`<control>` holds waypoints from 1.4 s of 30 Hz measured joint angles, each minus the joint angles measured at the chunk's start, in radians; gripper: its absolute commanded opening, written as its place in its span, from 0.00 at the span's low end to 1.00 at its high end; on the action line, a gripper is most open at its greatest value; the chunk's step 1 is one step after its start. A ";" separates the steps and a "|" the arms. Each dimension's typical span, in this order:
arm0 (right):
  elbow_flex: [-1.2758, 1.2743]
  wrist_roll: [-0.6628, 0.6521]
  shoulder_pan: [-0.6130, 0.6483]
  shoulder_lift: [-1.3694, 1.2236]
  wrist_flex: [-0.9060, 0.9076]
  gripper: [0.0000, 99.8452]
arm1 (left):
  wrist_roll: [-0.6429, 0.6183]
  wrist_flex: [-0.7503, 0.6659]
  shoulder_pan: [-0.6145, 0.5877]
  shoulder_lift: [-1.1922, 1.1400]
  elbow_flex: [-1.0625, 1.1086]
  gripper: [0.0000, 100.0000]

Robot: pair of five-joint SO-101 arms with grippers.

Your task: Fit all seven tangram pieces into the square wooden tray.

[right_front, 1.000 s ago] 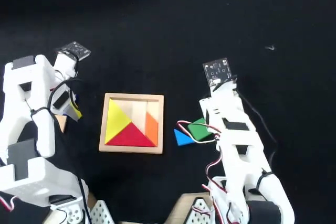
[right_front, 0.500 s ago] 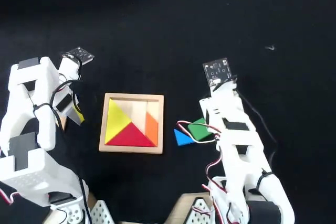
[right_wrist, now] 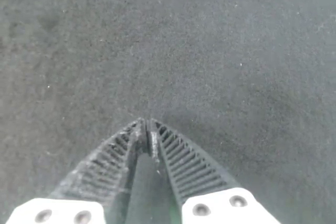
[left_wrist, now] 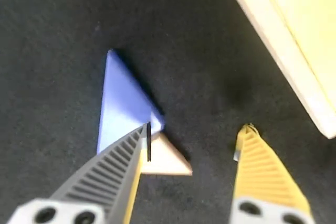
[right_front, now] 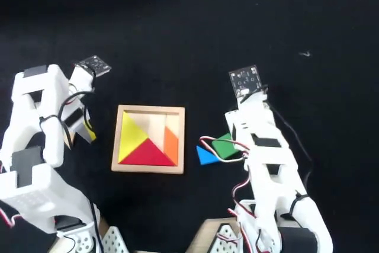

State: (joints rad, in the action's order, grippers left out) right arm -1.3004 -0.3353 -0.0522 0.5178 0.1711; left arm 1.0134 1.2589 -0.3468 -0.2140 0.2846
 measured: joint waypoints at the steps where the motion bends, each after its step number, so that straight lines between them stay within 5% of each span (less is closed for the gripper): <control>1: 0.000 0.000 0.000 0.000 0.000 0.01 | 0.000 -0.015 0.005 -0.020 0.000 0.27; 27: 0.000 0.000 0.000 0.000 0.000 0.01 | 0.009 -0.100 -0.006 -0.037 -0.020 0.27; 42: 0.000 0.000 0.000 0.000 0.000 0.01 | 0.012 -0.275 -0.044 -0.035 0.035 0.27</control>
State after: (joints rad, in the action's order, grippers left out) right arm -1.3004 -0.3353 -0.0522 0.5178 0.1711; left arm 1.0257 0.9843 -0.3913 -0.2493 0.3199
